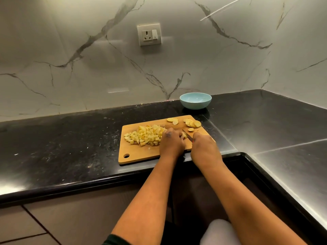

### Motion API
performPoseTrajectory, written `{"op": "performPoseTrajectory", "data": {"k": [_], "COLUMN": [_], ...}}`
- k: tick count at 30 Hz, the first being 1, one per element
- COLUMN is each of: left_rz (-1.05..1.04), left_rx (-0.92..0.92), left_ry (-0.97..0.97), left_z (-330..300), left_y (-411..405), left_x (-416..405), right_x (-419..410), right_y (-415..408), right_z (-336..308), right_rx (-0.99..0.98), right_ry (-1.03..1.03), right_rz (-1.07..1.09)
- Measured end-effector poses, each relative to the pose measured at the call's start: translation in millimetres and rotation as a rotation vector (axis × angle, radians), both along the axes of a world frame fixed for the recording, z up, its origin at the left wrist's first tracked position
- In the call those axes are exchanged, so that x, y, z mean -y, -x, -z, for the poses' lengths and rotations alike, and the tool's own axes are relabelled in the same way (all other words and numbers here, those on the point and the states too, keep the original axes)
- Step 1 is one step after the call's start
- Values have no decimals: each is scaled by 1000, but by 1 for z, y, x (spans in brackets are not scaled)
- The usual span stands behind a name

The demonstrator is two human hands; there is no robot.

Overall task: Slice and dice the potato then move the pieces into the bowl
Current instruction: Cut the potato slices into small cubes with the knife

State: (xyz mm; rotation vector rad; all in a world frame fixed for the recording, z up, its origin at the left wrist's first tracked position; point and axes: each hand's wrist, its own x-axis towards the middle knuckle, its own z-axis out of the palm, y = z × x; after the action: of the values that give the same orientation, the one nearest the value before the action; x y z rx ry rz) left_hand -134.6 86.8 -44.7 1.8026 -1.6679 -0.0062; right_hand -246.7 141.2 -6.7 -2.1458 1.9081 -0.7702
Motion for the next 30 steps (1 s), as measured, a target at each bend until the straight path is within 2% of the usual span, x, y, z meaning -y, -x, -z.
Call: {"op": "performPoseTrajectory", "data": {"k": [13,19,21,26,30], "left_rz": [26,7,8,-4,-13], "left_rx": [-1,-54,-59,-108,-109], "left_ry": [13,35,53,69,52], "left_z": [3,3,5,3,2], "left_y": [-1,1,0,-1,0], "left_x": [3,3,3,0,-2], "right_x": [6,-13,-15,-1,9], "right_y": [-21,14,25,26,14], "right_z": [-11,-8,-7,-4,-2], "right_rx": [-154,-193,-174,18,12], "right_ry": [-27,-106,-109,-10,-100], "right_rz": [-53,-18,-12,29,33]}}
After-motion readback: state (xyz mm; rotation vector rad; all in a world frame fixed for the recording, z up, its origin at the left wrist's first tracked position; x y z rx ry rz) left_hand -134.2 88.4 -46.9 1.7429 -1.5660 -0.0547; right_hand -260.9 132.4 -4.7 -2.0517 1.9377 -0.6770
